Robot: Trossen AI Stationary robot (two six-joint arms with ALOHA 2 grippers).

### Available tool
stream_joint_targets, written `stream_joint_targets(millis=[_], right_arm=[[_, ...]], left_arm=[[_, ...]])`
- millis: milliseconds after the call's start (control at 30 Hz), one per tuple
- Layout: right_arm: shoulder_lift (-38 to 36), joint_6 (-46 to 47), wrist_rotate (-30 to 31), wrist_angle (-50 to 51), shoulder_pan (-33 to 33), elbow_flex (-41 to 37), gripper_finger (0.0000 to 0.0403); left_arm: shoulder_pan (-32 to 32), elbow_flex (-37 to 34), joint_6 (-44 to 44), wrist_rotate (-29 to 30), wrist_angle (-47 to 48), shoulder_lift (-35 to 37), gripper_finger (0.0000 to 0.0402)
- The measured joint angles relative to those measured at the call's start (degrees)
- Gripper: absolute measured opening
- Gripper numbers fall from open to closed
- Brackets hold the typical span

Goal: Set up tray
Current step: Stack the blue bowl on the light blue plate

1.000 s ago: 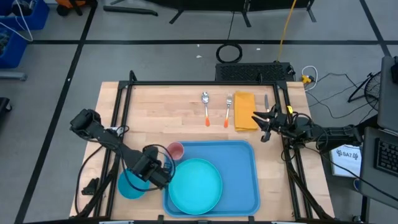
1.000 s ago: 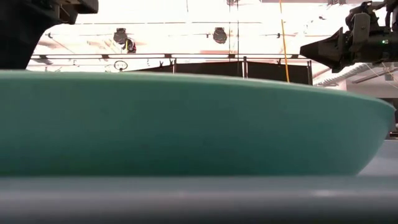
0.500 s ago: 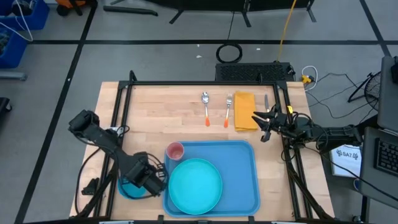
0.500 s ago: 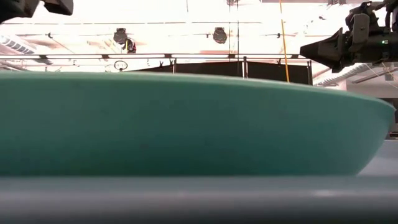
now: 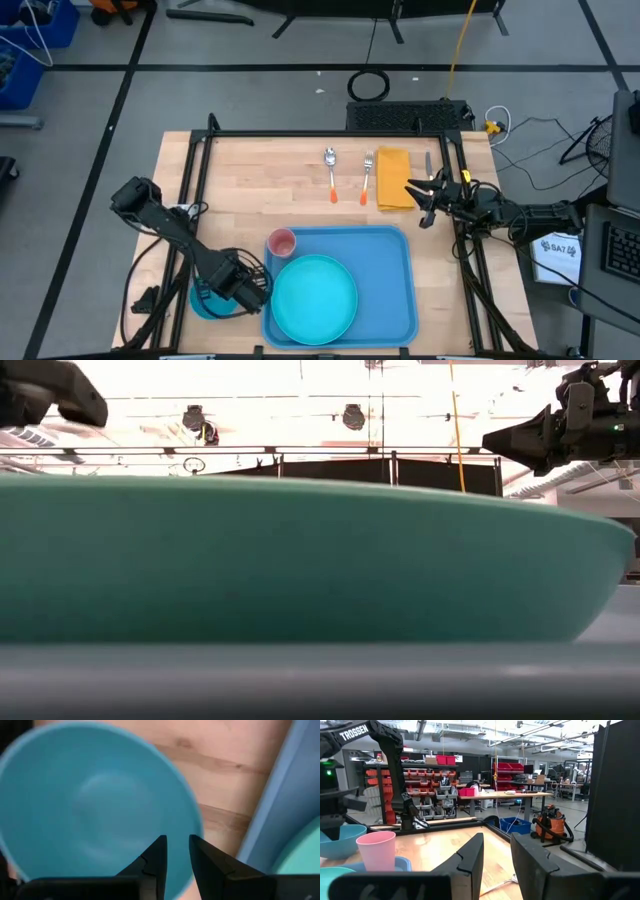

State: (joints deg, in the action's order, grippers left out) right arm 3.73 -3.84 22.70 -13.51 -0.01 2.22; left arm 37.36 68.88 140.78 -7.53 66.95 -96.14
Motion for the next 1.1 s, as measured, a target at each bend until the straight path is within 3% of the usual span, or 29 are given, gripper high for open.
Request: stream_joint_targets(millis=[233,500,767,1100], right_arm=[[0.0,0.04,0.0,-0.01,0.0,0.01,0.0089],[0.0,0.11,-0.2,-0.66,0.0,-0.01,0.0089],[0.0,0.12,-0.24,-0.81,0.0,0.01,0.0089],[0.0,0.13,-0.24,-0.81,0.0,0.0,0.0089]], left_arm=[[-0.15,-2.8,-1.84,1.55,-7.21,0.11,0.0088],[-0.17,-2.8,-2.98,0.1,-7.05,1.15,0.0088],[-0.27,-2.78,-4.63,5.74,-7.25,3.48,0.0088],[-1.63,-2.78,-9.73,6.09,-11.16,3.45,0.0088]])
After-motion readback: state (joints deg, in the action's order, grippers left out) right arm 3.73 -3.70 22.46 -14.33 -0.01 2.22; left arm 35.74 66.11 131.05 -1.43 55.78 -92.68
